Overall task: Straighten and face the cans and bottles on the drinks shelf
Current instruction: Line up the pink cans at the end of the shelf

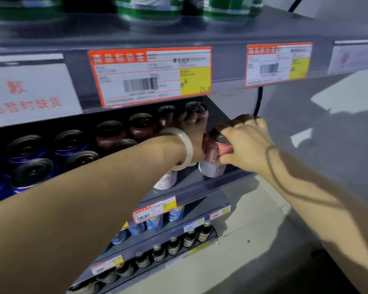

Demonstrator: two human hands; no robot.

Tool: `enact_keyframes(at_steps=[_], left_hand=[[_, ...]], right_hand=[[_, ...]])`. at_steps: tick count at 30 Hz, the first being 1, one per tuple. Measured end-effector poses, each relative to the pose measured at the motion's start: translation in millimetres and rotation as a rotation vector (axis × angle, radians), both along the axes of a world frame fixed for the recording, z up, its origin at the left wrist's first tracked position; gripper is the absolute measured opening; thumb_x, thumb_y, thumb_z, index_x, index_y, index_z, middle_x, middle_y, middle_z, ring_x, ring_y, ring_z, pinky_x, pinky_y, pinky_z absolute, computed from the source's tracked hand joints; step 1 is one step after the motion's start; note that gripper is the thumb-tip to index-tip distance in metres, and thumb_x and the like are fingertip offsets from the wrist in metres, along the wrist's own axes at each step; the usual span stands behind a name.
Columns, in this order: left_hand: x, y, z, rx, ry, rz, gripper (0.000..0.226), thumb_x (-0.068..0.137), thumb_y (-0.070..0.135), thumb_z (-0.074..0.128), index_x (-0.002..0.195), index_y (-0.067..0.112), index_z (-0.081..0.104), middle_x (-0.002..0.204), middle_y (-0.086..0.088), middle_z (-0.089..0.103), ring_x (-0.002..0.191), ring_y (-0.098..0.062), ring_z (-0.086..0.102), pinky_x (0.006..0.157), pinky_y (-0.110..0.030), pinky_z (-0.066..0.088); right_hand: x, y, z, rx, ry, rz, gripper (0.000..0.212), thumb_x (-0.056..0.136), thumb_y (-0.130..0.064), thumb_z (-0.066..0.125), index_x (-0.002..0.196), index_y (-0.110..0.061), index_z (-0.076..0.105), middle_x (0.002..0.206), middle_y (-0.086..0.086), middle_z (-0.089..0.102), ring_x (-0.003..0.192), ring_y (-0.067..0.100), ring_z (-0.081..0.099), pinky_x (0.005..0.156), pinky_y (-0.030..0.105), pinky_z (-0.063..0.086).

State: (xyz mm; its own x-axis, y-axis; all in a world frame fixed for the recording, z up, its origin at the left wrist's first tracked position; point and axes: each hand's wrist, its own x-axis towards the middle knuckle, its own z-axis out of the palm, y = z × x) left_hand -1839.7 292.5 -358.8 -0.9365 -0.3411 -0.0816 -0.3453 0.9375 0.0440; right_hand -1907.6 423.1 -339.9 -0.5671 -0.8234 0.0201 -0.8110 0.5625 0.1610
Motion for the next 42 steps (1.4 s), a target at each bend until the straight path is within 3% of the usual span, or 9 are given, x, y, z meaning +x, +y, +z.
enact_keyframes(at_steps=[3,6,8,18,25,28,32,38,42], left_hand=[[-1,-2,0,-0.044,0.097,0.037,0.068,0.083,0.045,0.050,0.142,0.026,0.024,0.142,-0.013,0.036,0.128,-0.038,0.036,0.108,-0.047,0.028],[5,-8,12,0.011,0.144,-0.010,0.034,0.076,0.037,0.061,0.105,0.024,0.048,0.115,-0.014,0.053,0.108,-0.037,0.052,0.094,-0.044,0.043],[11,-6,17,0.068,0.116,-0.018,0.026,0.075,0.032,0.065,0.086,0.022,0.043,0.100,-0.010,0.054,0.094,-0.034,0.056,0.084,-0.041,0.049],[14,-4,24,0.162,0.046,0.037,0.050,0.072,0.038,0.072,0.110,0.008,0.059,0.105,-0.013,0.062,0.092,-0.029,0.060,0.084,-0.039,0.051],[25,1,16,0.200,0.060,0.002,0.093,0.074,0.060,0.063,0.145,0.026,0.013,0.142,-0.009,0.034,0.130,-0.028,0.035,0.102,-0.035,0.032],[18,8,6,0.167,0.042,0.022,0.100,0.073,0.070,0.054,0.147,0.030,0.000,0.153,-0.007,0.016,0.140,-0.030,0.019,0.112,-0.042,0.021],[7,10,2,0.140,0.073,0.077,0.066,0.080,0.068,0.045,0.132,0.030,0.033,0.139,-0.010,0.035,0.127,-0.033,0.034,0.103,-0.041,0.030],[3,6,0,0.116,0.061,0.060,0.058,0.083,0.065,0.045,0.127,0.027,0.037,0.137,-0.012,0.037,0.123,-0.035,0.036,0.101,-0.043,0.032],[5,4,1,0.196,0.085,0.048,0.087,0.077,0.067,0.052,0.144,0.029,0.013,0.148,-0.010,0.025,0.134,-0.034,0.027,0.107,-0.044,0.028]], right_hand=[[-10,0,-5,-0.010,0.013,0.048,0.062,0.072,-0.046,0.068,0.127,-0.027,0.047,0.121,0.005,0.058,0.124,0.030,0.040,0.110,0.042,0.010],[-16,-3,-7,-0.016,0.024,0.079,0.068,0.072,-0.045,0.070,0.132,-0.028,0.043,0.131,0.002,0.054,0.131,0.028,0.033,0.114,0.047,-0.002],[-19,-5,-7,-0.019,0.025,0.094,0.069,0.072,-0.044,0.071,0.133,-0.027,0.043,0.131,0.000,0.053,0.133,0.027,0.030,0.115,0.048,-0.004],[-25,1,-15,-0.112,0.015,0.110,0.078,0.071,-0.053,0.069,0.138,-0.027,0.038,0.135,0.002,0.053,0.139,0.026,0.021,0.115,0.046,-0.006],[-42,36,-9,-0.558,-0.496,-0.293,0.118,0.055,-0.031,0.088,0.148,-0.023,0.015,0.150,0.007,0.028,0.137,0.026,0.028,0.112,0.039,0.027],[-47,45,-30,-0.665,-0.796,-0.339,0.107,0.060,-0.013,0.087,0.144,-0.016,0.020,0.132,0.002,0.047,0.120,0.021,0.048,0.099,0.033,0.040],[-54,39,-49,-0.801,-0.817,-0.323,0.074,0.068,-0.004,0.079,0.128,-0.016,0.037,0.090,-0.017,0.051,0.095,0.017,0.056,0.084,0.030,0.044],[-73,21,-58,-0.731,-0.781,-0.297,0.071,0.068,-0.004,0.075,0.126,-0.019,0.037,0.095,-0.003,0.062,0.096,0.019,0.060,0.090,0.038,0.049],[-82,2,-57,-0.695,-0.843,-0.264,0.074,0.069,0.001,0.072,0.128,-0.025,0.036,0.103,0.003,0.062,0.097,0.027,0.063,0.087,0.049,0.053]])
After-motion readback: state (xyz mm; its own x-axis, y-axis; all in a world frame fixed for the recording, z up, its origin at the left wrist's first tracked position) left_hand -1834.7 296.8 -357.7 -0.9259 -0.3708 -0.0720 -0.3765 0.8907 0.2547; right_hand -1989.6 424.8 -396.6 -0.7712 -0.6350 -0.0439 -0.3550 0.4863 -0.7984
